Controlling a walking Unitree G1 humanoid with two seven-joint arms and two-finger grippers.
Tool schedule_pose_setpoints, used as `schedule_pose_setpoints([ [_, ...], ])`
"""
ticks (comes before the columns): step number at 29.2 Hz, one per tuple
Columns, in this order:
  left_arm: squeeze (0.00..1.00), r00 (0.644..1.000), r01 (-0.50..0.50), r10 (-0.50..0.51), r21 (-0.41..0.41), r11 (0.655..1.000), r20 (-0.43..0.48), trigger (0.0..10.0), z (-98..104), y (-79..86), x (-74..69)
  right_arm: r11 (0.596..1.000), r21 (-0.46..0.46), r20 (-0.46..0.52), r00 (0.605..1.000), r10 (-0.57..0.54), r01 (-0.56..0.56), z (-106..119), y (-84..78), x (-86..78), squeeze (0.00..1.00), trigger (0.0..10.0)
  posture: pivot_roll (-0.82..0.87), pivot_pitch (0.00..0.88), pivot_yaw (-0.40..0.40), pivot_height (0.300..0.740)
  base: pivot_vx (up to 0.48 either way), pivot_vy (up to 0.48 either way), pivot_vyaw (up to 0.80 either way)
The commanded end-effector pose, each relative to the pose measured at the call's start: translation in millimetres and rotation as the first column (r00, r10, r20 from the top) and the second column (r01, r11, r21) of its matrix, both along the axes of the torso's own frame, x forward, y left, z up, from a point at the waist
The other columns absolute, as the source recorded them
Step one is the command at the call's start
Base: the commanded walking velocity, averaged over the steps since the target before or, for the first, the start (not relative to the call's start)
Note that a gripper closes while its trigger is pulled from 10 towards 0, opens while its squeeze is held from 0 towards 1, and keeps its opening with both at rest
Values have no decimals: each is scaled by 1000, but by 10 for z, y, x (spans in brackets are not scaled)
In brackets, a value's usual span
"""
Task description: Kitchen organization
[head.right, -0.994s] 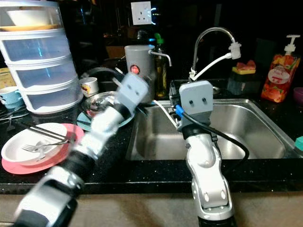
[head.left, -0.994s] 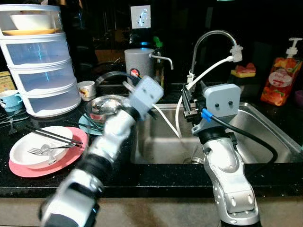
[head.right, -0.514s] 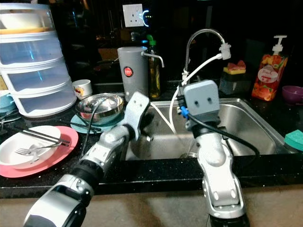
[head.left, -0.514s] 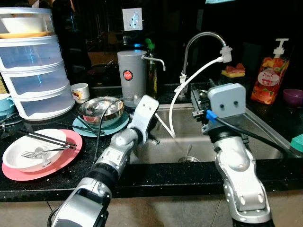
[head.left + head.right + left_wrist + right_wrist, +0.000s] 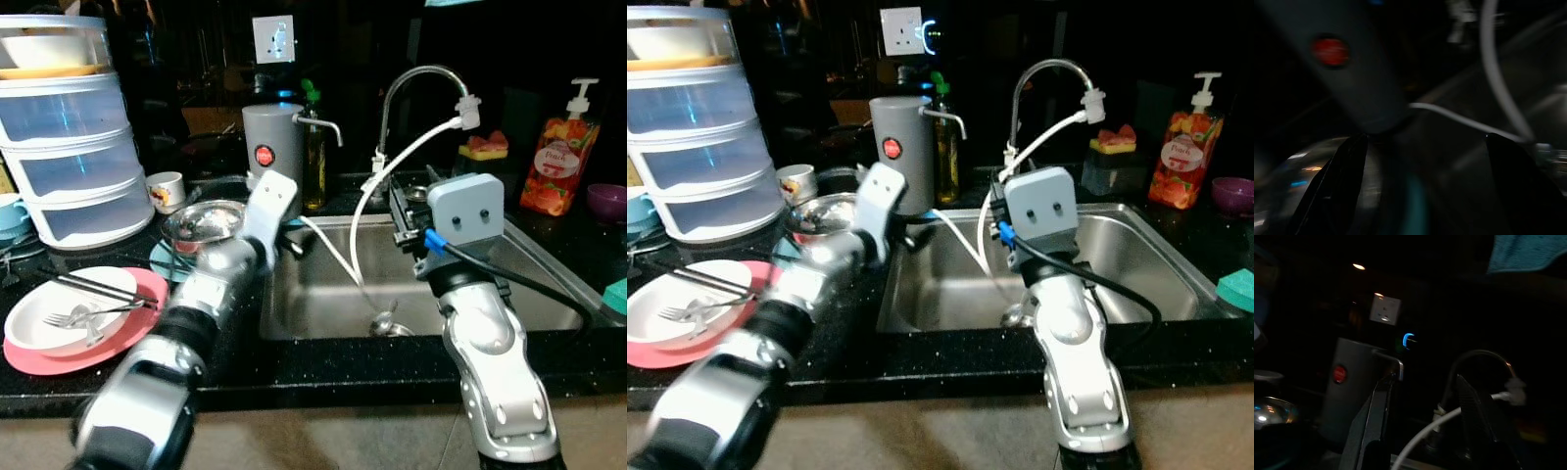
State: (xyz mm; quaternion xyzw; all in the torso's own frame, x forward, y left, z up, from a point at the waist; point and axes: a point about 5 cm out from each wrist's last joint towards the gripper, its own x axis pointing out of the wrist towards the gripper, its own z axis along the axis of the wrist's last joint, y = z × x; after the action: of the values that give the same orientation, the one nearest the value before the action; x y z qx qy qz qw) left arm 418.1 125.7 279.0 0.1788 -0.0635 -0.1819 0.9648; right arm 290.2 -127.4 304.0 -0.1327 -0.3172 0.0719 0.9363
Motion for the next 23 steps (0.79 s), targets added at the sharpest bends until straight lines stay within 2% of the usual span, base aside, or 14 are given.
schedule_pose_setpoints([
  [1, 0, 999, -22, 24, 49, 999, -36, 10000, -37, 124, 23, 997, -4, 14, 997, 76, -76, 59, 46, 8, 0, 10000, -51, 0, 29, 740, 0, 0, 0],
  [2, 0, 998, -25, 28, 54, 998, -56, 10000, -46, 173, 29, 993, -23, 15, 993, 118, -117, 81, 71, 12, 0, 10000, -51, 0, 29, 740, 0, 0, 0],
  [5, 0, 996, -32, 36, 44, 999, -85, 10000, -73, 216, 36, 987, -53, 12, 988, 152, -151, 98, 97, 20, 0, 10000, -51, 5, 27, 740, 0, 0, 0],
  [8, 0, 987, -90, 94, 37, 995, -129, 10000, -142, 363, 50, 974, -115, 9, 980, 198, -196, 157, 126, 65, 0, 10000, -50, 29, 17, 740, 0, 0, 0],
  [12, 0, 979, -139, 142, 25, 990, -148, 10000, -189, 491, 52, 975, -44, 40, 975, 221, -219, 279, 100, 61, 0, 10000, -50, 54, 9, 740, 0, 0, 0],
  [17, 0, 976, -144, 145, 17, 989, -164, 10000, -191, 544, 49, 975, -21, 40, 974, 223, -222, 287, 88, 50, 0, 10000, -50, 72, 3, 740, 0, 0, 0],
  [18, 0, 972, -134, 137, 27, 991, -190, 10000, -208, 577, 45, 975, -8, 37, 974, 221, -221, 280, 75, 40, 0, 10000, -55, 82, 4, 740, 0, 0, 0],
  [23, 0, 970, -106, 119, 70, 992, -210, 10000, -237, 568, 43, 976, 3, 35, 975, 220, -220, 272, 64, 29, 0, 10000, -62, 88, 7, 740, 0, 0, 0],
])
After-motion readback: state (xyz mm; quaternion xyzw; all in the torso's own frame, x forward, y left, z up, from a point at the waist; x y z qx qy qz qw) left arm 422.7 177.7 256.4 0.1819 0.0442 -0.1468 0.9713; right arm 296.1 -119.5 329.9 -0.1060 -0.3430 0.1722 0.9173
